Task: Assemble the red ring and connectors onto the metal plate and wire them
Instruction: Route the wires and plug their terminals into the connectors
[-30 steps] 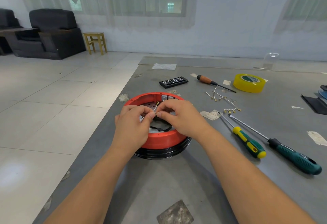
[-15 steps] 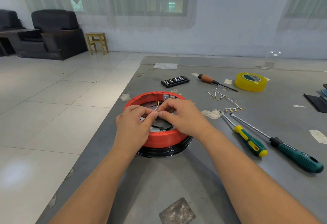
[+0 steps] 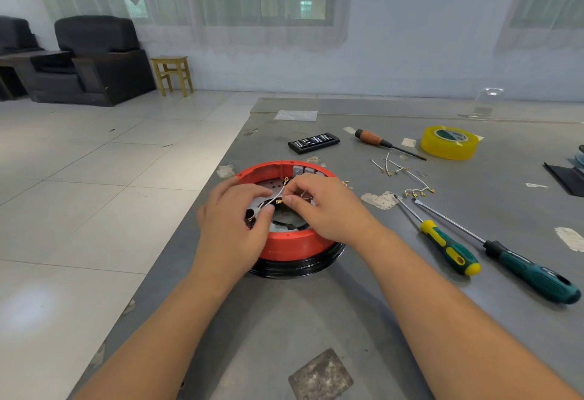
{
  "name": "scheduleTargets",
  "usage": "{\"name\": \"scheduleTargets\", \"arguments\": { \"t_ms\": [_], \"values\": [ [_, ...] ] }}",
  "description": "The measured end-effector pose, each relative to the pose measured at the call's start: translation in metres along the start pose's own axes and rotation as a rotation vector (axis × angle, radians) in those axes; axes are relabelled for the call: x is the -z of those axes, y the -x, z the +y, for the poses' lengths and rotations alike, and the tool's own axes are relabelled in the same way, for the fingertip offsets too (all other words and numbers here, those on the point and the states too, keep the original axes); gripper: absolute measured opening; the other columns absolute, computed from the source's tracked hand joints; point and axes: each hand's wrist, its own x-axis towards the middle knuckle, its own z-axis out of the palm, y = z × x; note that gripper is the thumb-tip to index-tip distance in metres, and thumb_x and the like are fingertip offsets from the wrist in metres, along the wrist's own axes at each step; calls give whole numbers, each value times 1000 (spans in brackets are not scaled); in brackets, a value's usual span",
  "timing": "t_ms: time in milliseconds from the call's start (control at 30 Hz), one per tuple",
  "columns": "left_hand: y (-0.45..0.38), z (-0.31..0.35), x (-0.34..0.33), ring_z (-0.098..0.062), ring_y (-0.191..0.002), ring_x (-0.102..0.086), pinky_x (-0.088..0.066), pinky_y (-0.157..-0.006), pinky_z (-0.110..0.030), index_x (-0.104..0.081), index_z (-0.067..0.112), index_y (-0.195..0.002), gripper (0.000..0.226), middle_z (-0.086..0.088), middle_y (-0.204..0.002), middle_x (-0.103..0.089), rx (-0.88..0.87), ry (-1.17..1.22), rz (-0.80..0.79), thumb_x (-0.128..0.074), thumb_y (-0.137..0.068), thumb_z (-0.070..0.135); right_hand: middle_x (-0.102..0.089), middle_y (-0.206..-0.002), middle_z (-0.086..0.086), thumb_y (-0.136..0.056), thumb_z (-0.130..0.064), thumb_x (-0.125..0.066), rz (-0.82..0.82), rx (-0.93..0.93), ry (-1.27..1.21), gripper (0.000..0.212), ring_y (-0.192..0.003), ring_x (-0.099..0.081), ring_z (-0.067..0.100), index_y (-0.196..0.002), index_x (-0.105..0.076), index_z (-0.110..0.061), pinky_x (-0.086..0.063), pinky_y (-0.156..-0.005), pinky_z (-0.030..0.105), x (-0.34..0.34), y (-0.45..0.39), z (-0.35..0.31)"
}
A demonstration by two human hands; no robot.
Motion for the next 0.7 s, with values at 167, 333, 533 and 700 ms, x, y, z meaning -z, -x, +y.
{"name": "scheduleTargets", "arguments": {
  "t_ms": [167, 333, 533, 700],
  "values": [
    [-18, 14, -4, -8, -107, -61, -30, -97, -31, -70, 36, -100, 8, 24, -87, -65, 9, -107, -96, -74, -93, 33, -69, -95, -15, -101, -34, -58, 7, 20, 1, 12, -92, -60, 9, -97, -68, -31, -52, -83, 42, 1, 0, 1],
    [-22, 15, -4, -18, -85, -68, -51, -83, -42, -74, 28, -91, 15, 11, -88, -77, -17, -156, -84, -73, -94, 43, -66, -93, -21, -95, -26, -60, 23, 21, -41, 10, -93, -59, 0, -95, -67, -33, -50, -93, 39, 7, 0, 2],
    [-11, 8, -16, -1, -89, -63, -55, -76, -36, -72, 35, -88, 10, 26, -89, -72, 90, 124, 30, -72, -97, 40, -55, -143, -11, -77, -19, -49, 274, -53, -13, 52, -137, -40, 9, -126, -63, -24, -24, -115, 30, 18, 6, 20],
    [-9, 4, -19, -1, -92, -65, -54, -77, -28, -71, 37, -92, 9, 32, -93, -70, 102, 201, 78, -68, -96, 44, -41, -157, -5, -84, -5, -45, 466, -216, -216, 62, -146, -33, 8, -144, -51, -20, -25, -124, 30, 12, 10, 40]
  ]
}}
